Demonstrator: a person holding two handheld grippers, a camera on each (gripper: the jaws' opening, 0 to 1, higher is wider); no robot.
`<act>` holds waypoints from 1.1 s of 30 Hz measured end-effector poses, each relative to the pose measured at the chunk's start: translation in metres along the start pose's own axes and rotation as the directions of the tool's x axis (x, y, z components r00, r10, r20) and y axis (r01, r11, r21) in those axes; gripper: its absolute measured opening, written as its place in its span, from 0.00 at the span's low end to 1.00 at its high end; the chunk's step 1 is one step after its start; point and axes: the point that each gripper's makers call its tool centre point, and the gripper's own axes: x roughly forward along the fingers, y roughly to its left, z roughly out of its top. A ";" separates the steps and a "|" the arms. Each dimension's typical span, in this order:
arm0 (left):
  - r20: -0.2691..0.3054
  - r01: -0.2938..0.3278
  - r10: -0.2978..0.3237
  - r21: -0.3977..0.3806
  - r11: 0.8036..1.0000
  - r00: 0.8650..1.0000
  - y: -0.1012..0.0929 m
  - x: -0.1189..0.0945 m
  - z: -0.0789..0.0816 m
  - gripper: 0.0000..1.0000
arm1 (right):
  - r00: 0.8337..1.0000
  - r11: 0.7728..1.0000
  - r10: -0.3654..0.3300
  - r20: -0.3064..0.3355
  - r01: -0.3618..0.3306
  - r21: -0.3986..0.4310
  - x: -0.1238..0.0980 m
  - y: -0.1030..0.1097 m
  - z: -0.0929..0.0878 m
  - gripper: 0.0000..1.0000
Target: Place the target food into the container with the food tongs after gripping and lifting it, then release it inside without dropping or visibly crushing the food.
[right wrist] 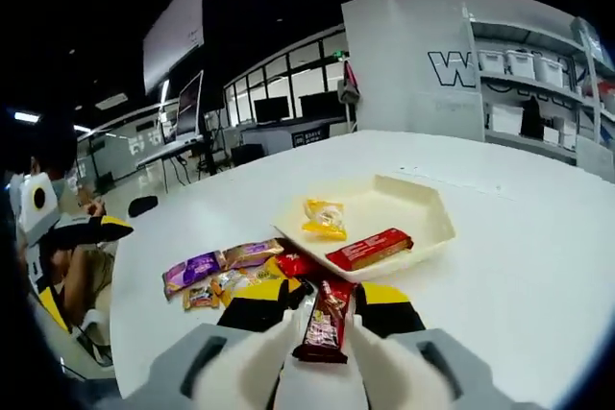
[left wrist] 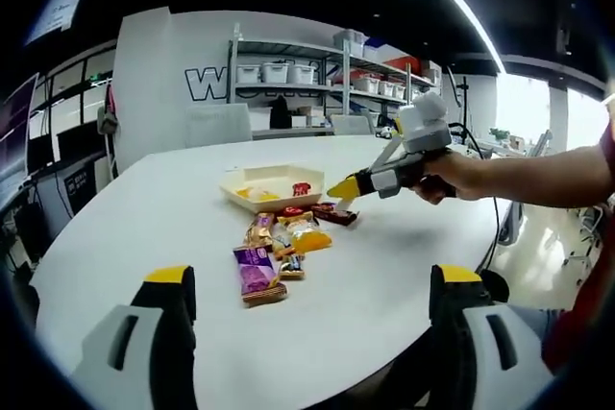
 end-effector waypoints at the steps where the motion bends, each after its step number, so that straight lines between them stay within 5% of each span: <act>1: 0.003 0.001 -0.001 -0.001 1.000 1.000 0.000 -0.001 0.000 0.99 | 1.000 1.000 0.005 -0.005 -0.005 0.010 0.002 0.003 -0.002 0.23; 6: 0.002 -0.003 0.003 0.004 1.000 1.000 0.001 -0.002 0.001 0.99 | 0.999 1.000 -0.011 -0.044 0.011 -0.002 0.007 0.000 -0.012 0.22; 23: 0.014 0.003 -0.003 -0.017 1.000 1.000 -0.001 -0.003 0.001 0.99 | 1.000 1.000 0.004 0.009 -0.005 0.021 -0.025 0.013 -0.021 0.22; 33: 0.011 0.019 -0.019 -0.011 1.000 1.000 -0.009 0.003 -0.001 0.99 | 1.000 0.999 0.015 0.002 -0.015 0.035 -0.019 0.014 -0.018 0.25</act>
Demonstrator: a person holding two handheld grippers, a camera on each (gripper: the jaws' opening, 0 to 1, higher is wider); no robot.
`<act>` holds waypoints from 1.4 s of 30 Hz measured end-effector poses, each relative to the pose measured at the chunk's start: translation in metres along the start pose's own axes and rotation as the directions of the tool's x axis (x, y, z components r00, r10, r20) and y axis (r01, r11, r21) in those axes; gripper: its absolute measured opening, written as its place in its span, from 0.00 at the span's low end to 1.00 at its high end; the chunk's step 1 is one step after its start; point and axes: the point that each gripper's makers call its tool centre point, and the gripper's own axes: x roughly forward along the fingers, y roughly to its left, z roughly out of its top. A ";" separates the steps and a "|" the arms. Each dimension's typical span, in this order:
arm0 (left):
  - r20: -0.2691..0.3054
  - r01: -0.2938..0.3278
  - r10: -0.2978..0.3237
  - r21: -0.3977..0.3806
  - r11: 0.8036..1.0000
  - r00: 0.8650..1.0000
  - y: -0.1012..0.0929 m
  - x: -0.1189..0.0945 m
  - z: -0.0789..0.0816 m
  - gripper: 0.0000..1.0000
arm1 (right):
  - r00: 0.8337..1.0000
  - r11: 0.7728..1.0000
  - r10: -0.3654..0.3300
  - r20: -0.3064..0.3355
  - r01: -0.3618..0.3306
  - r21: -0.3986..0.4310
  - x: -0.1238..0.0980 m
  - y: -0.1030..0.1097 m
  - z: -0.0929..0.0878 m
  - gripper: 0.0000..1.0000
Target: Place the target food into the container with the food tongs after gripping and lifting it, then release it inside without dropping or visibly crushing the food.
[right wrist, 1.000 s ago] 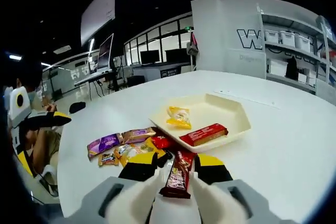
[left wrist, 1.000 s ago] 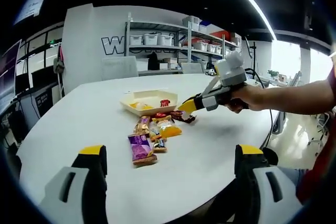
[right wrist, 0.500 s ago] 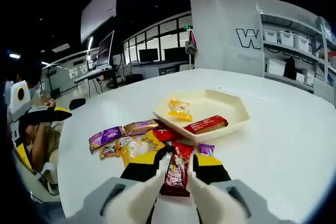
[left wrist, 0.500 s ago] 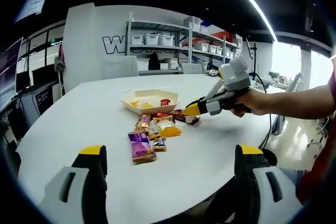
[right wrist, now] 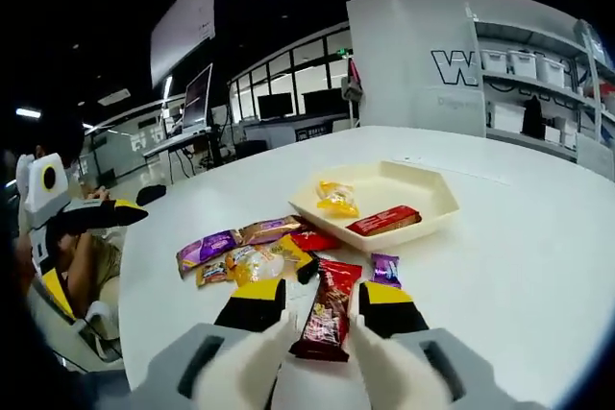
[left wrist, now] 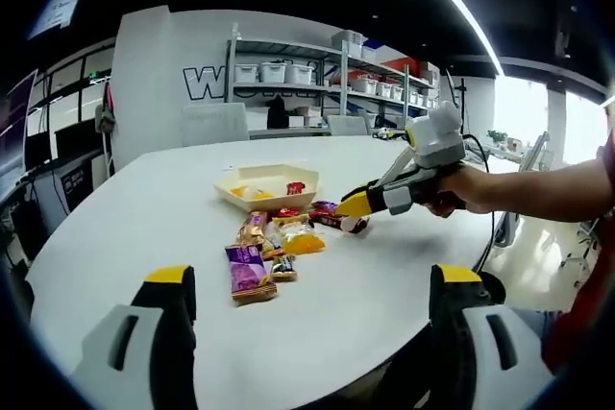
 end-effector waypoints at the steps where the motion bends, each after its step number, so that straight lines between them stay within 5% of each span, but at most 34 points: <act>1: 0.001 0.000 0.000 -0.002 1.000 1.000 0.000 0.000 0.001 0.99 | 1.000 1.000 0.000 -0.001 0.000 0.002 0.001 0.000 0.001 0.25; 11: -0.018 -0.010 0.010 0.013 1.000 1.000 0.003 0.001 -0.004 0.99 | 0.999 0.989 -0.031 -0.024 0.027 -0.147 0.008 0.003 -0.002 0.22; 17: -0.009 -0.005 0.005 0.000 1.000 1.000 0.002 0.001 -0.003 0.99 | 0.999 0.992 -0.045 -0.018 0.042 -0.117 0.007 0.001 0.000 0.20; 20: -0.006 -0.005 0.005 0.007 1.000 1.000 0.002 0.000 -0.002 0.99 | 1.000 1.000 -0.016 0.023 0.015 0.014 0.002 0.007 0.005 0.20; 26: -0.013 -0.006 0.006 0.002 1.000 1.000 0.004 -0.001 -0.004 0.99 | 0.999 1.000 -0.027 0.018 0.027 0.008 -0.005 0.005 0.005 0.20; 30: -0.009 -0.004 0.004 -0.004 1.000 1.000 0.002 -0.001 -0.005 0.99 | 0.999 0.997 -0.028 0.038 0.025 0.075 -0.008 0.001 0.010 0.20; 42: 0.002 -0.003 0.003 -0.013 1.000 1.000 0.004 -0.004 -0.002 0.99 | 0.993 0.994 -0.024 0.112 0.012 0.111 -0.012 -0.002 0.046 0.20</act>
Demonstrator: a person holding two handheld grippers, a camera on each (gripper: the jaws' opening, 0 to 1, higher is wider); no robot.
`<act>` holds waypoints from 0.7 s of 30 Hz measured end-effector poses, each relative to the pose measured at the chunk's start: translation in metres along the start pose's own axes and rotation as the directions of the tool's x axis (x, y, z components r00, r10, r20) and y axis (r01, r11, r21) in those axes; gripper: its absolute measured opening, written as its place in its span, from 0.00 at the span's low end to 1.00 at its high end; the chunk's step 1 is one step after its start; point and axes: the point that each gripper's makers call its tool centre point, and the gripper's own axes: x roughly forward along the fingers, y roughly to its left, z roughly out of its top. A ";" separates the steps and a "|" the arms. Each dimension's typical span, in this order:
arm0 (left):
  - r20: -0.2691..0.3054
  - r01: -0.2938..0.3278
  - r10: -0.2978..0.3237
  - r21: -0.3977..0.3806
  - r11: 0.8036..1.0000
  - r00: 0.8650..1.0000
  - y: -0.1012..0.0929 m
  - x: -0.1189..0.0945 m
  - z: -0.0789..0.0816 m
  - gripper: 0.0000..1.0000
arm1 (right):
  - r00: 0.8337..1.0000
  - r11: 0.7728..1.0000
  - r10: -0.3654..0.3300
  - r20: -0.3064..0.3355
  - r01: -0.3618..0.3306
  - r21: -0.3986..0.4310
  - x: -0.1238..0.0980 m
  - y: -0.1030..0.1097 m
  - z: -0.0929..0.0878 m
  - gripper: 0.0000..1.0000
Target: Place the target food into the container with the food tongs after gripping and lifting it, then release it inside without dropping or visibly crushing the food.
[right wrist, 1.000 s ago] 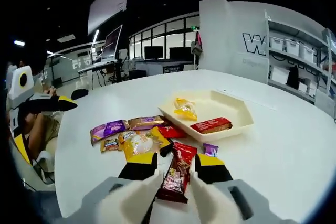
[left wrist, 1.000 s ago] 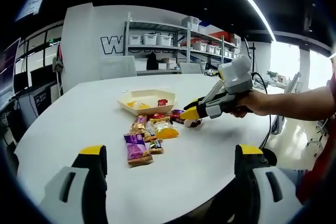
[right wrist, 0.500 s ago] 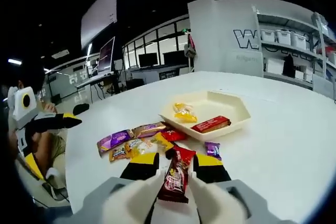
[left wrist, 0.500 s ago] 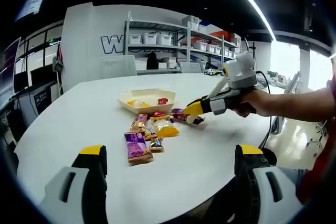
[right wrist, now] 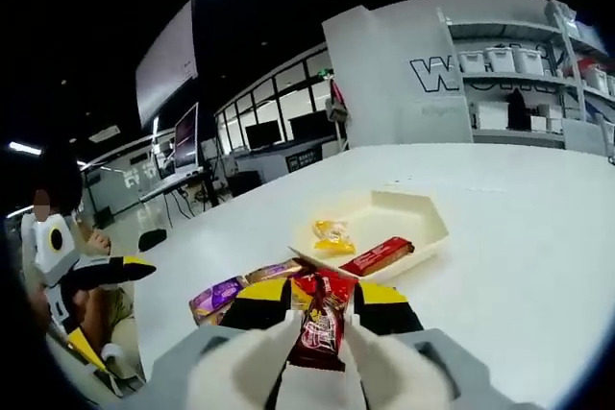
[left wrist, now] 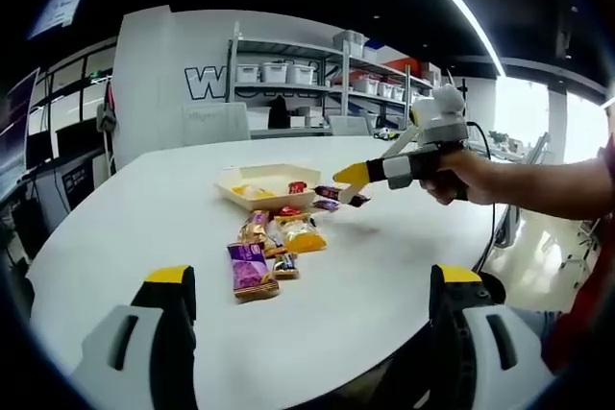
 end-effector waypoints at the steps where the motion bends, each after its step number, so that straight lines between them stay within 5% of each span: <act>1: 0.003 -0.002 0.002 0.000 1.000 1.000 0.000 0.000 0.000 0.99 | 1.000 1.000 -0.003 0.010 0.004 -0.009 0.000 -0.001 0.006 0.20; 12: -0.001 -0.010 0.010 -0.001 1.000 1.000 0.001 -0.001 0.000 0.99 | 0.999 1.000 0.001 0.051 0.000 -0.026 -0.001 0.000 0.039 0.20; 21: 0.011 -0.012 0.012 -0.013 1.000 1.000 0.003 -0.001 0.003 0.99 | 0.998 0.999 0.006 0.065 -0.003 -0.032 0.006 0.001 0.048 0.20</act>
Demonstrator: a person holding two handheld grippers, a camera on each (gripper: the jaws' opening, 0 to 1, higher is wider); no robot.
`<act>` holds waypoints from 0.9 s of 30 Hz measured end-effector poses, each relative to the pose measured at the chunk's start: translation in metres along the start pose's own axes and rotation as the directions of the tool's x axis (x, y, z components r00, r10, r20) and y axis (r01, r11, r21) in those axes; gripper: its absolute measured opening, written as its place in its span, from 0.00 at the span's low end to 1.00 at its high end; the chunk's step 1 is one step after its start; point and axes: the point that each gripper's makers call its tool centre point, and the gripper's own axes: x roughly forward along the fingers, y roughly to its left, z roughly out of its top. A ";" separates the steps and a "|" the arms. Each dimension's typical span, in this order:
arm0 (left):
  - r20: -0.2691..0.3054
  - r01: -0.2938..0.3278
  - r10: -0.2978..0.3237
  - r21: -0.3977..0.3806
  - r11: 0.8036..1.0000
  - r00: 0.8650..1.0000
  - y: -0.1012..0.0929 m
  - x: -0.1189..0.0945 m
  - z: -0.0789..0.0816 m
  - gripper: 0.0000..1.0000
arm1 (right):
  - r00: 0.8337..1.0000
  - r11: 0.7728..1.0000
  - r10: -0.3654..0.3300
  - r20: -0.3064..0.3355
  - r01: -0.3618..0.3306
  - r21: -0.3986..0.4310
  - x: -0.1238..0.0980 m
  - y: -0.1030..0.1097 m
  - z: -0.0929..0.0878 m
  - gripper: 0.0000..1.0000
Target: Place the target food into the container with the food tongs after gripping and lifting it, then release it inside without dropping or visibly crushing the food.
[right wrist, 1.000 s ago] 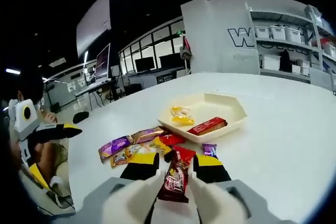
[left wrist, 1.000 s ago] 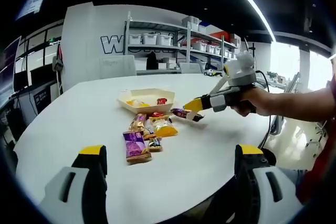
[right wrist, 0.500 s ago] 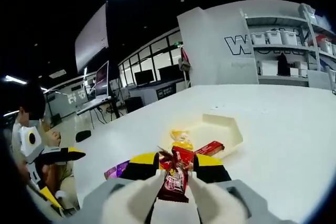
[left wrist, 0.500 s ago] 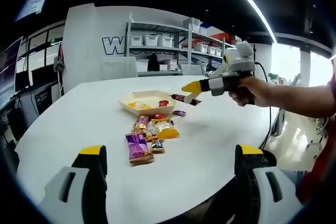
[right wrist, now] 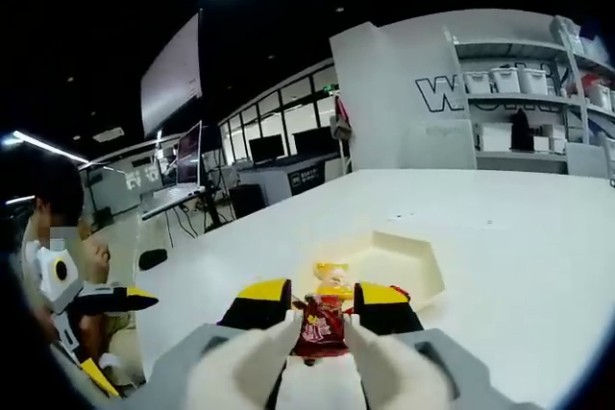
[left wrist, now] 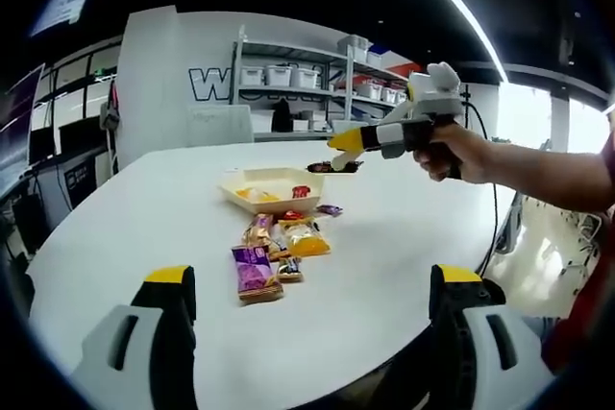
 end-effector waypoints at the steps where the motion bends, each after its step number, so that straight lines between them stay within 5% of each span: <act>1: -0.001 0.000 0.000 -0.004 1.000 1.000 0.000 0.000 -0.001 0.99 | 1.000 1.000 -0.003 0.008 0.003 0.006 0.001 0.000 0.002 0.20; 13: -0.011 -0.007 0.007 0.002 1.000 1.000 0.004 -0.002 -0.004 0.99 | 0.999 1.000 -0.001 -0.054 0.001 -0.001 0.012 -0.001 -0.020 0.19; 27: -0.007 -0.001 0.001 0.000 1.000 1.000 0.001 -0.001 -0.004 0.98 | 0.992 0.998 -0.046 -0.120 0.040 -0.055 -0.019 -0.002 -0.076 0.21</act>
